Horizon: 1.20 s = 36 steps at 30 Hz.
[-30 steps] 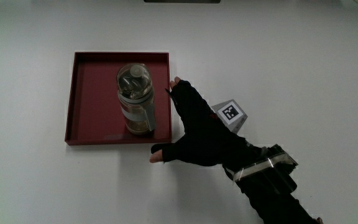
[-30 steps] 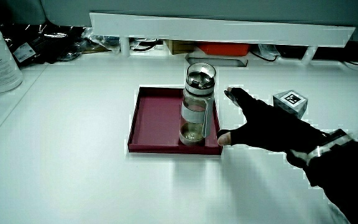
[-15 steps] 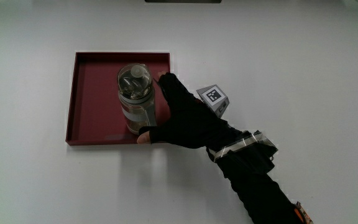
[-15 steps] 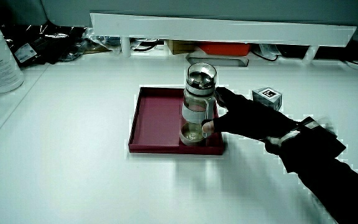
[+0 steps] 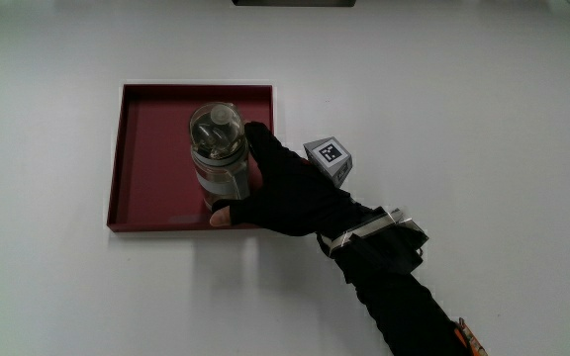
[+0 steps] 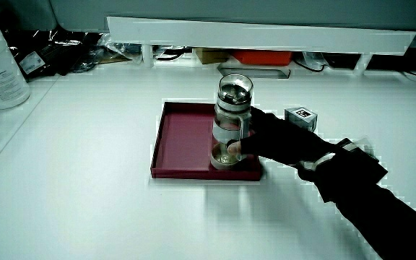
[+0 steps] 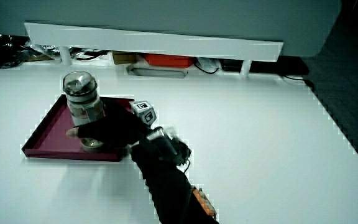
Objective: Pick bottle
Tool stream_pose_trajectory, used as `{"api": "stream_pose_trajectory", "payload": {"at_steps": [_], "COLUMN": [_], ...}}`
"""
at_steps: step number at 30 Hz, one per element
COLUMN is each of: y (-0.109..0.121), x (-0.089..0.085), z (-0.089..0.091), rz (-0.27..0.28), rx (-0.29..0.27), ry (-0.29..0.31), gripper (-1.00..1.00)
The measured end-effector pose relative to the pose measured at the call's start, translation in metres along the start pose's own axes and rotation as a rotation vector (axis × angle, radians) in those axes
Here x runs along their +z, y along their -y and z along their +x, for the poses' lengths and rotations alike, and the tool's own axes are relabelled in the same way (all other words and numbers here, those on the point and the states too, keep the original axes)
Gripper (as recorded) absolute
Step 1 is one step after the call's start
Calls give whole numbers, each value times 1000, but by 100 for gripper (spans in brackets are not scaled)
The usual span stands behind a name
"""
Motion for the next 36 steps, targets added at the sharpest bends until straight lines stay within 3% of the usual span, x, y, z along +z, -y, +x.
{"api": "stream_pose_trajectory", "payload": {"at_steps": [10, 17, 21, 33, 36], "y": [-1, 1, 2, 10, 13], "x": [1, 3, 3, 0, 2], "z": [3, 4, 5, 4, 1], "rz": [35, 88, 123, 236, 239], "rx": [28, 53, 55, 134, 155], "ry": [-30, -50, -39, 13, -14], "gripper": [27, 50, 63, 100, 100]}}
